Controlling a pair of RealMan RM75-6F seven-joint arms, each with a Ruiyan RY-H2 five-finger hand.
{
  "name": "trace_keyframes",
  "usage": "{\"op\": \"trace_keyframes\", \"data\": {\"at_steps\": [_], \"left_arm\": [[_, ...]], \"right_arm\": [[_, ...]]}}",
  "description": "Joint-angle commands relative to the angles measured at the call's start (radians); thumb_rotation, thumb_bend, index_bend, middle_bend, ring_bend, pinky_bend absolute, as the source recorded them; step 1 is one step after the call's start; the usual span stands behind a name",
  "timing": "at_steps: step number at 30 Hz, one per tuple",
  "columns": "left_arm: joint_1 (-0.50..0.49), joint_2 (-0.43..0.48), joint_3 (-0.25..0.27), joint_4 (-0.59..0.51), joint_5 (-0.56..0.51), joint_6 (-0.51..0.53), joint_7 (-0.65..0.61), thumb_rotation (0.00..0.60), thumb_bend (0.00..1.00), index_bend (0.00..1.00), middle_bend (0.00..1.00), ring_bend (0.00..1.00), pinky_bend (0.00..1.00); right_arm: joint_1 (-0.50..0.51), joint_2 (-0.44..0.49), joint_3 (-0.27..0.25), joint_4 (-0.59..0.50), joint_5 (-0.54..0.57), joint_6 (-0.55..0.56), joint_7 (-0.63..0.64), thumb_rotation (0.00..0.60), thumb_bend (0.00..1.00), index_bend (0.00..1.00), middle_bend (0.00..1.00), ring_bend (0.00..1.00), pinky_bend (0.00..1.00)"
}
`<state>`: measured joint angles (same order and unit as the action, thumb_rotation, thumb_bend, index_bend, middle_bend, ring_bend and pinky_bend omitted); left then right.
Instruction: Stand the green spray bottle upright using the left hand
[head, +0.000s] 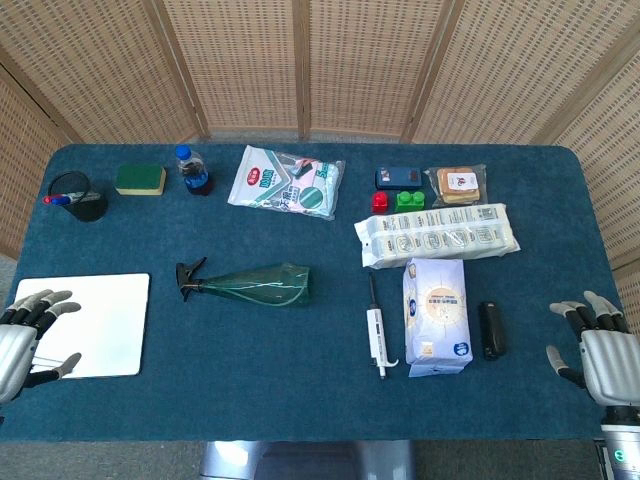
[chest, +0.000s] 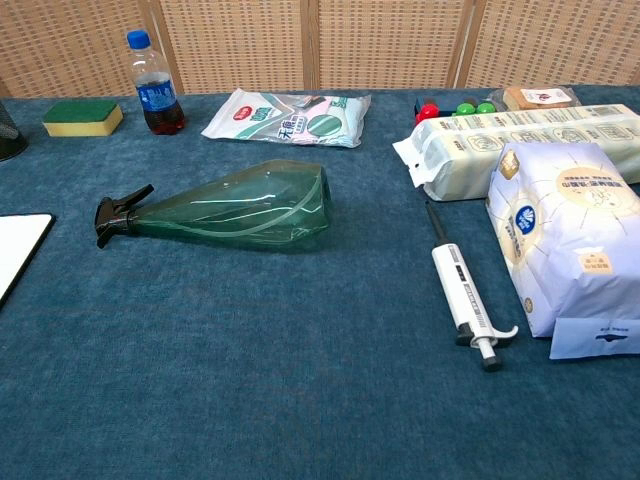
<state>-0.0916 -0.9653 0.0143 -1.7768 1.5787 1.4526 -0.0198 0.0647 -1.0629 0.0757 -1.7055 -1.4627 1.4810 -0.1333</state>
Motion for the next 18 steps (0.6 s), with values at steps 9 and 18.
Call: {"op": "trace_keyframes", "data": {"at_steps": [9, 18], "left_arm": [[-0.002, 0.003, 0.003, 0.0, 0.01, 0.002, 0.001, 0.6, 0.27, 0.27, 0.22, 0.17, 0.19], [-0.022, 0.003, -0.002, 0.003, 0.009, -0.023, -0.002, 0.6, 0.27, 0.27, 0.21, 0.17, 0.19]], "right_arm": [[-0.007, -0.001, -0.001, 0.005, -0.012, 0.018, 0.017, 0.6, 0.37, 0.27, 0.3, 0.11, 0.17], [-0.021, 0.001, -0.004, 0.006, -0.011, 0.034, 0.025, 0.6, 0.36, 0.27, 0.3, 0.11, 0.17]]}}
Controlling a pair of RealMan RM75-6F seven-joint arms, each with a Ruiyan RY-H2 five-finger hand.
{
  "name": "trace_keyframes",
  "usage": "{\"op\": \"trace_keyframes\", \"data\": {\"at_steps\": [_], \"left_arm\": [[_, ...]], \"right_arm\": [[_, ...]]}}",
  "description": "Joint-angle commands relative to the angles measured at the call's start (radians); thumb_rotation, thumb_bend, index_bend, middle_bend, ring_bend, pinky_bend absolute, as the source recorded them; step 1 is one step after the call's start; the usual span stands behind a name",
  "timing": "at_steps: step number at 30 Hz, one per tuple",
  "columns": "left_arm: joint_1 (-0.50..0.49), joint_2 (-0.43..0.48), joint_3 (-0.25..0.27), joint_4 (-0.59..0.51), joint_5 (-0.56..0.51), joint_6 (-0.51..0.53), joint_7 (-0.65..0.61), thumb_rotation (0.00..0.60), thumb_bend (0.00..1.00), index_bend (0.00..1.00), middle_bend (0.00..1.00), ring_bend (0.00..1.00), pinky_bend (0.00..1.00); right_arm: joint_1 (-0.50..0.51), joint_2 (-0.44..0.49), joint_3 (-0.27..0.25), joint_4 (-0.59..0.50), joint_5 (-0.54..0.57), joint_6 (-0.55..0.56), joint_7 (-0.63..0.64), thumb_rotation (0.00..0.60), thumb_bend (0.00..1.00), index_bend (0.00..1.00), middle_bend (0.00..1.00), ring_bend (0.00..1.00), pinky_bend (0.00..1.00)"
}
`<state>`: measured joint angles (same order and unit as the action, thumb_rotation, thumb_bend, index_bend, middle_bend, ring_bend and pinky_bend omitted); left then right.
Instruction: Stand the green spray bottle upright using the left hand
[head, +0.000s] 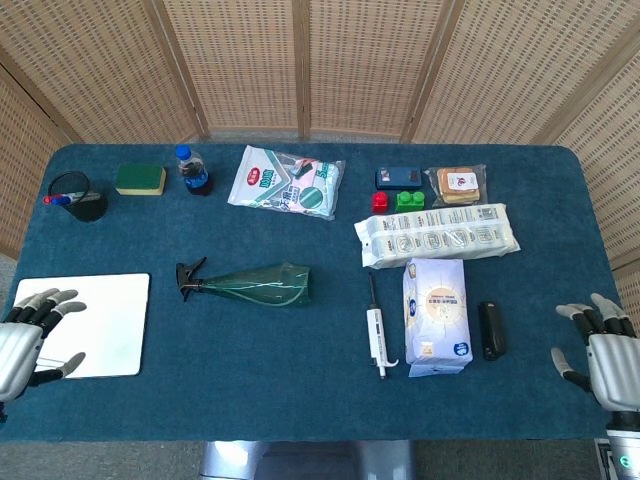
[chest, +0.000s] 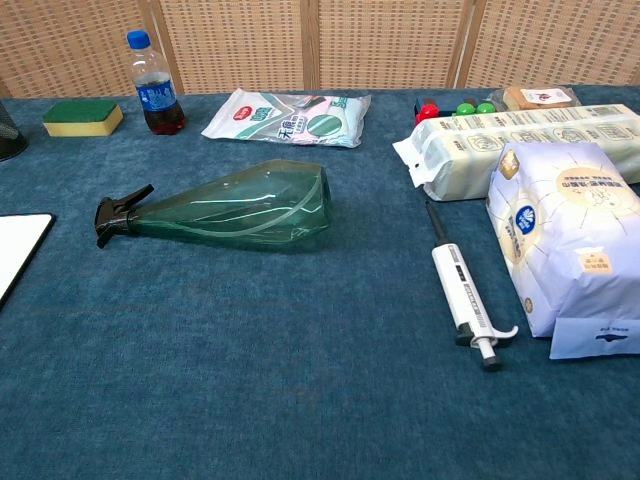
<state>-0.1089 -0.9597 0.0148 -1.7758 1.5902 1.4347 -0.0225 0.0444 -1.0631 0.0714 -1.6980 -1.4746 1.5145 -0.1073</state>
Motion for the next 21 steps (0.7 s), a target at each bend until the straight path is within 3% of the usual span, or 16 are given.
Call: {"op": "trace_keyframes", "data": {"at_steps": [1, 8, 21], "left_arm": [[-0.01, -0.006, -0.004, 0.005, -0.005, -0.014, 0.002, 0.6, 0.27, 0.27, 0.21, 0.17, 0.19], [-0.055, -0.044, -0.024, 0.035, -0.047, -0.087, 0.034, 0.6, 0.27, 0.24, 0.19, 0.16, 0.19], [-0.241, -0.235, -0.108, 0.18, -0.179, -0.326, 0.12, 0.6, 0.28, 0.0, 0.02, 0.01, 0.15]], "right_arm": [[-0.001, 0.002, 0.002, -0.004, 0.002, 0.003, -0.002, 0.6, 0.36, 0.27, 0.3, 0.11, 0.17], [0.003, -0.005, 0.003, -0.005, 0.014, -0.013, -0.005, 0.6, 0.36, 0.27, 0.3, 0.11, 0.17], [-0.01, -0.001, 0.004, -0.002, 0.028, -0.003, 0.001, 0.6, 0.36, 0.27, 0.3, 0.11, 0.17]]}}
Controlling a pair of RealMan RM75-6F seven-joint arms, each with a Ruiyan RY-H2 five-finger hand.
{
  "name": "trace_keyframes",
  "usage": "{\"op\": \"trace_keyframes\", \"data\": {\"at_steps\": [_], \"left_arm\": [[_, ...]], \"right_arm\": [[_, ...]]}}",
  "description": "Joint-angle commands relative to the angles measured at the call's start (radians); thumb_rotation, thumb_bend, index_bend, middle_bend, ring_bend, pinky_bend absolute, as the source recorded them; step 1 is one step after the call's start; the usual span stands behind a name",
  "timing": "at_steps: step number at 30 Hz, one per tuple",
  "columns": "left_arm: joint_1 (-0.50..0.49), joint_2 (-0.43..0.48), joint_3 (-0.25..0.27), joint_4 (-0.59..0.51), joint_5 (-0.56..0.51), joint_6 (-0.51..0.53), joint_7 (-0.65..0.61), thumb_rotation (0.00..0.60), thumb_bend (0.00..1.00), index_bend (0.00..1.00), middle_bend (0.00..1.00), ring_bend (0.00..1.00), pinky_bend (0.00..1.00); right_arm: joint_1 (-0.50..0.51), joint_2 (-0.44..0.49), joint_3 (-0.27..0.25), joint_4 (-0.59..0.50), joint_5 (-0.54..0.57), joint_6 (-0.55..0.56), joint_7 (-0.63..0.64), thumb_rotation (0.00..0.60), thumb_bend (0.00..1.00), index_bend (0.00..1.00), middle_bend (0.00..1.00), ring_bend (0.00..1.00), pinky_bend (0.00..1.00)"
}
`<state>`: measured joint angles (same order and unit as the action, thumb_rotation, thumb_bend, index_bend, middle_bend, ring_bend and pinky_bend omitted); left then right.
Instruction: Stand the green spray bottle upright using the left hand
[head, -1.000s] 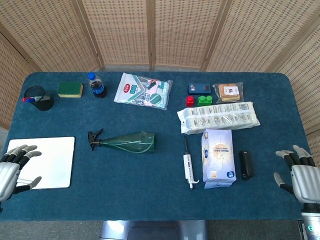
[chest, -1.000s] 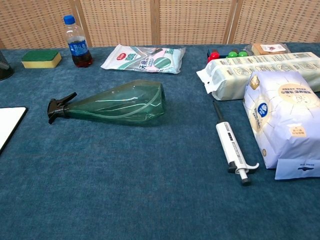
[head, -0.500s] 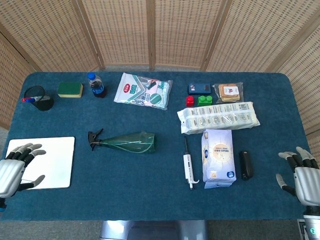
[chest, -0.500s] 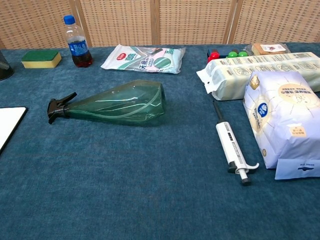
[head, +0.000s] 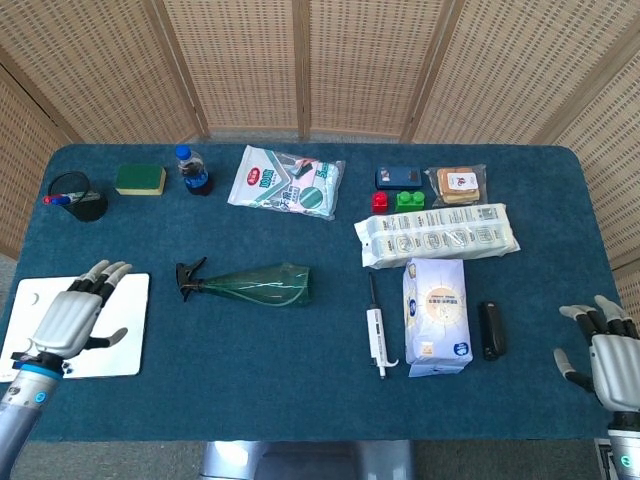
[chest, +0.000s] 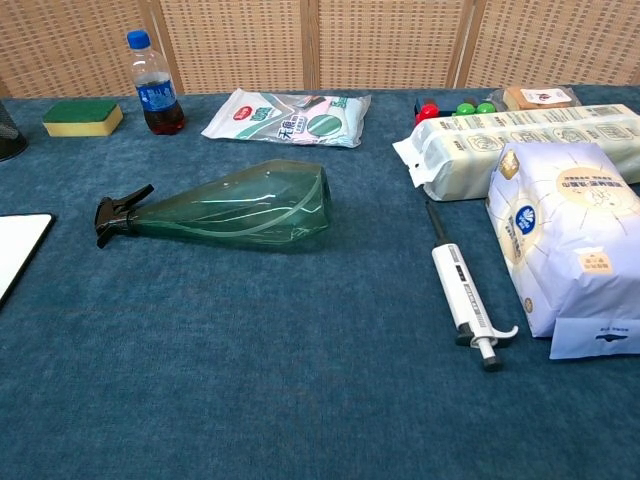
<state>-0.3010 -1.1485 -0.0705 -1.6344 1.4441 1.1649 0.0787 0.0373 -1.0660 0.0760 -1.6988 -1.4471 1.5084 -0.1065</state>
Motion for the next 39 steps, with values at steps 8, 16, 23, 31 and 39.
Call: {"op": "trace_keyframes", "data": {"at_steps": [8, 16, 23, 31, 39], "left_arm": [[-0.159, -0.185, -0.062, 0.163, -0.084, -0.161, 0.043, 0.6, 0.27, 0.0, 0.0, 0.0, 0.16], [-0.242, -0.306, -0.084, 0.287, -0.114, -0.223, 0.043, 0.6, 0.28, 0.0, 0.0, 0.0, 0.1], [-0.302, -0.385, -0.093, 0.364, -0.132, -0.268, 0.051, 0.6, 0.28, 0.0, 0.0, 0.0, 0.1], [-0.359, -0.478, -0.101, 0.47, -0.155, -0.29, 0.107, 0.6, 0.27, 0.0, 0.0, 0.0, 0.07], [-0.448, -0.605, -0.146, 0.637, -0.184, -0.3, 0.181, 0.6, 0.28, 0.0, 0.0, 0.0, 0.07]], "right_arm": [[-0.025, 0.017, -0.004, -0.014, 0.005, 0.028, 0.011, 0.6, 0.36, 0.27, 0.3, 0.11, 0.17], [-0.045, 0.028, -0.006, -0.025, 0.005, 0.047, 0.034, 0.6, 0.36, 0.27, 0.3, 0.11, 0.17], [-0.06, 0.039, -0.009, -0.029, 0.0, 0.059, 0.072, 0.6, 0.36, 0.27, 0.3, 0.11, 0.17], [-0.072, 0.05, -0.013, -0.034, -0.009, 0.068, 0.106, 0.6, 0.37, 0.27, 0.3, 0.11, 0.17], [-0.09, 0.059, -0.015, -0.043, -0.018, 0.091, 0.137, 0.6, 0.37, 0.27, 0.3, 0.11, 0.17]]}}
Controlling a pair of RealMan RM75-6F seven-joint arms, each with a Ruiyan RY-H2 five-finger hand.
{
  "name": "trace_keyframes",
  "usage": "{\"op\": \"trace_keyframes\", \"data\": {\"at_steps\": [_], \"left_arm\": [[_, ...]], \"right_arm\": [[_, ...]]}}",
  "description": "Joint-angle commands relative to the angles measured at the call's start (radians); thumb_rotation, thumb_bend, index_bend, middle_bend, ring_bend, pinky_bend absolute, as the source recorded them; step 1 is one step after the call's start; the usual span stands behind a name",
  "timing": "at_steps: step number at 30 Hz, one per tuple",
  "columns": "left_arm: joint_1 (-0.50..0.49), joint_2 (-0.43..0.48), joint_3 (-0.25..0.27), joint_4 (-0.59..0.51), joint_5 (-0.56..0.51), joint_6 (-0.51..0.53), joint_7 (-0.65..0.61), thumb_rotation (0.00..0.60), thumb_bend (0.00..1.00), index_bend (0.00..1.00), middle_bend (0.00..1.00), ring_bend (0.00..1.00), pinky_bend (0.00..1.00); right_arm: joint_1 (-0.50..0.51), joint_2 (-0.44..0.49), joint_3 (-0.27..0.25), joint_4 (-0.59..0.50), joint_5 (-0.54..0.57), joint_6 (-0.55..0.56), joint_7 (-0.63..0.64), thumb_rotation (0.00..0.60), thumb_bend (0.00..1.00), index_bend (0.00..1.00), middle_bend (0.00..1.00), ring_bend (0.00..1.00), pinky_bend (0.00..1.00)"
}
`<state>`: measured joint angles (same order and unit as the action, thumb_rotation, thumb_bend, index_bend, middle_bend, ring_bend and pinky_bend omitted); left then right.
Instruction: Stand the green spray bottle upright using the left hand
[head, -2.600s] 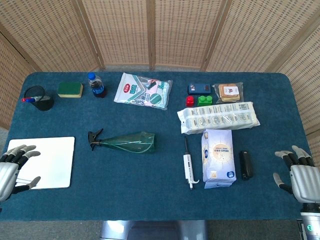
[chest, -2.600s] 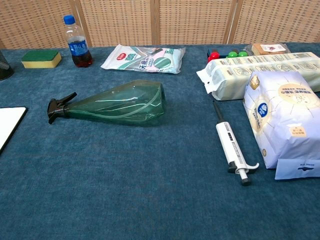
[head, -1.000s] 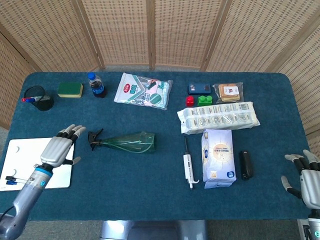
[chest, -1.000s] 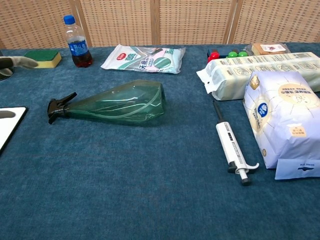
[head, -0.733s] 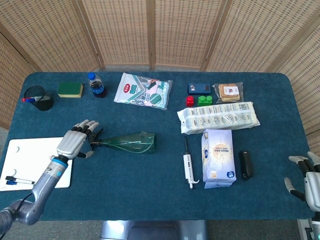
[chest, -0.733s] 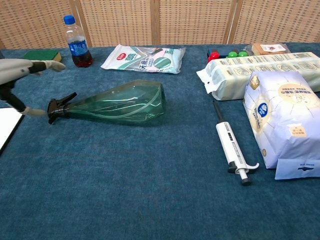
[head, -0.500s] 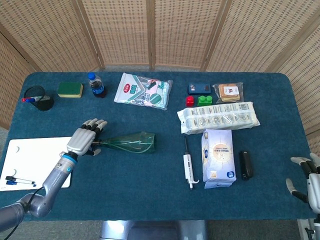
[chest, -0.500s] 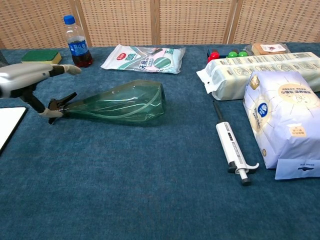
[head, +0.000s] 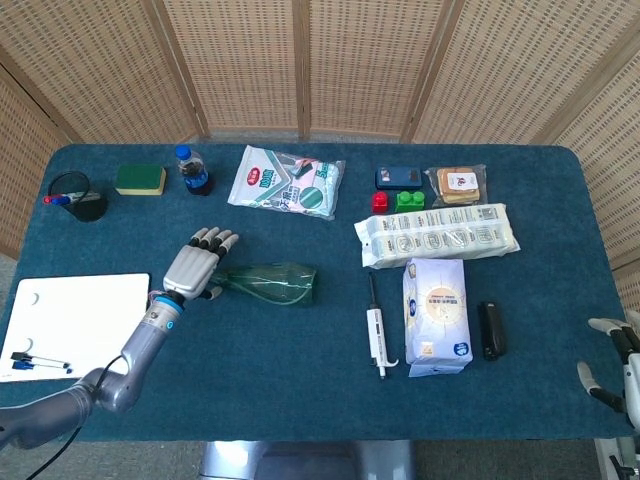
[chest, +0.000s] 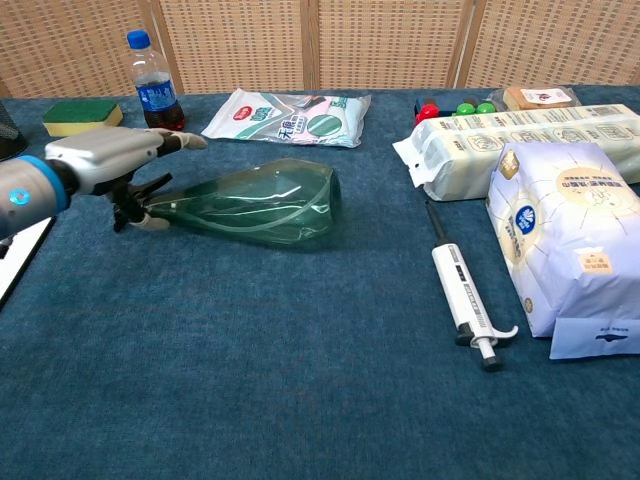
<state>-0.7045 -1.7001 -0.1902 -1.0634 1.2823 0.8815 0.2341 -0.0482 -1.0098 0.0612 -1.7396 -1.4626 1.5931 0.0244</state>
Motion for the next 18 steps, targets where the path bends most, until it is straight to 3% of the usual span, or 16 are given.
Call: {"op": "trace_keyframes", "data": {"at_steps": [1, 12, 18], "left_arm": [[-0.052, -0.06, -0.032, 0.076, -0.028, -0.021, 0.024, 0.6, 0.28, 0.0, 0.0, 0.0, 0.07], [-0.166, -0.147, -0.109, 0.204, -0.091, -0.064, 0.032, 0.6, 0.28, 0.0, 0.0, 0.0, 0.1], [-0.167, -0.041, -0.09, 0.086, -0.087, -0.143, -0.031, 0.6, 0.28, 0.0, 0.0, 0.0, 0.1]], "right_arm": [[-0.006, 0.003, -0.001, -0.003, -0.002, 0.008, 0.007, 0.6, 0.36, 0.27, 0.3, 0.1, 0.17], [-0.03, 0.014, 0.0, -0.017, -0.003, 0.035, 0.013, 0.6, 0.36, 0.27, 0.3, 0.1, 0.17], [-0.039, 0.015, 0.002, -0.016, -0.006, 0.045, 0.029, 0.6, 0.37, 0.26, 0.3, 0.11, 0.17]]}}
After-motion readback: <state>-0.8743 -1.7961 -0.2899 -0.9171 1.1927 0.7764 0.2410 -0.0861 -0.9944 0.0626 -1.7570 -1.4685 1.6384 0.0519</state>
